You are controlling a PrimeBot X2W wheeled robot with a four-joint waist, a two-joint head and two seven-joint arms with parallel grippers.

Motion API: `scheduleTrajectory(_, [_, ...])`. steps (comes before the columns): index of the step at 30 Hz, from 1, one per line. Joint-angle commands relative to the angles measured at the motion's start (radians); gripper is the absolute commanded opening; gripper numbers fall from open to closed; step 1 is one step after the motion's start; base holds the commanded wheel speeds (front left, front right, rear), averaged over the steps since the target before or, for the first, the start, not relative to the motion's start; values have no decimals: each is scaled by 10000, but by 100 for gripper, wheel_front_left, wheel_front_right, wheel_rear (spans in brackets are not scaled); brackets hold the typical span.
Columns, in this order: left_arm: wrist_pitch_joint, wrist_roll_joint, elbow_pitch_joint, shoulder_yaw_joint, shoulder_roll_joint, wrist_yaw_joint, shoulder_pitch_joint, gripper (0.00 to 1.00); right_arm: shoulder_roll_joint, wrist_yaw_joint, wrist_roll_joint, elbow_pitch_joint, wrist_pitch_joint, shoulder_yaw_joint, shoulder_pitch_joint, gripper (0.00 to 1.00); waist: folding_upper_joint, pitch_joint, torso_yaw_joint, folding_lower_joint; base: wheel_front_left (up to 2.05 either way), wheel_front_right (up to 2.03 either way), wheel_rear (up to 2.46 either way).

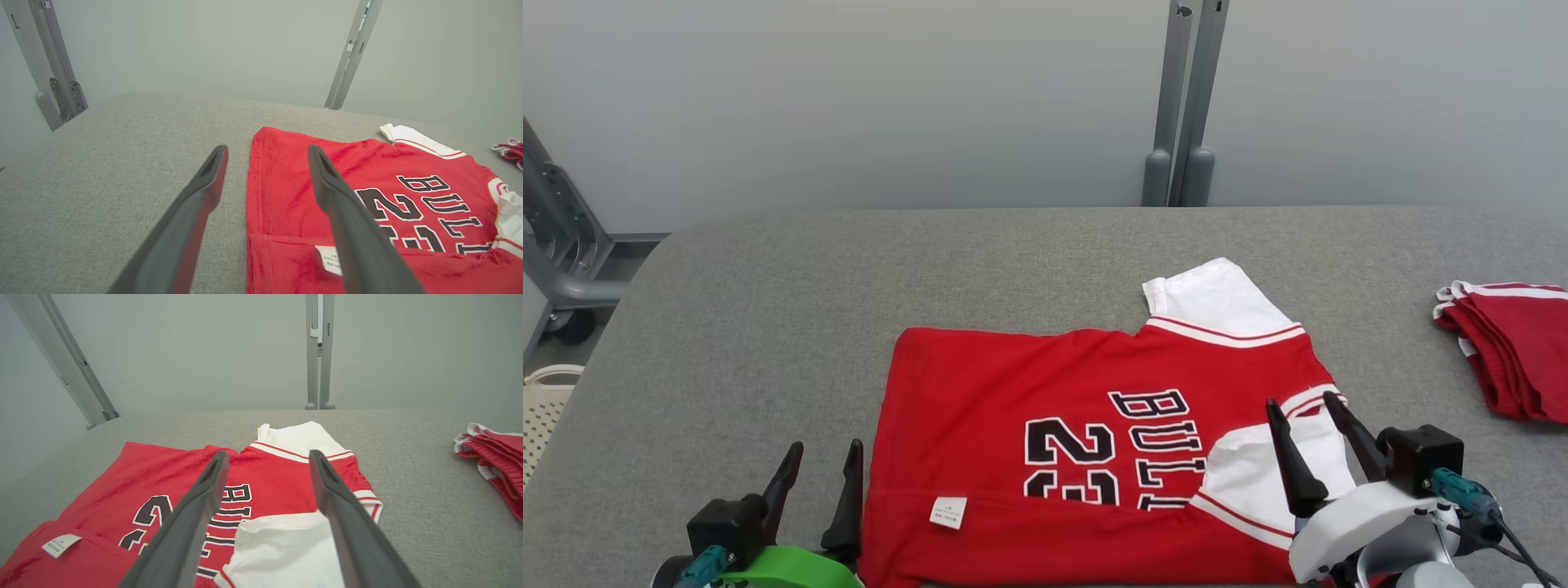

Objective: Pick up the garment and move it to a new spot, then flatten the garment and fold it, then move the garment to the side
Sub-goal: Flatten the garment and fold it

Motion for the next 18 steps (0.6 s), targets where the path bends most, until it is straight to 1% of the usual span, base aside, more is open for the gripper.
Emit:
scheduleTrajectory(1, [38,60,131,-13,55,15,-145,100,-33,-2,-327,167,35,-4,-91,100,0,-7,-25,0,0,0,0])
scheduleTrajectory(5, [71,-14,332,44,71,150,-120,100,-29,-2,-790,417,92,-285,-30,100,0,8,-45,0,0,0,0])
scheduleTrajectory(11, [89,-97,240,220,190,336,23,100,-24,-2,-581,541,-12,-797,57,100,0,63,-56,0,0,0,0])
scheduleTrajectory(16, [141,-178,131,275,248,401,71,100,-29,-2,-510,499,21,-862,58,100,0,115,-74,0,0,0,0])
scheduleTrajectory(18, [129,-185,80,294,269,436,91,100,-30,-2,-672,508,70,-894,43,100,0,140,-98,0,0,0,0])
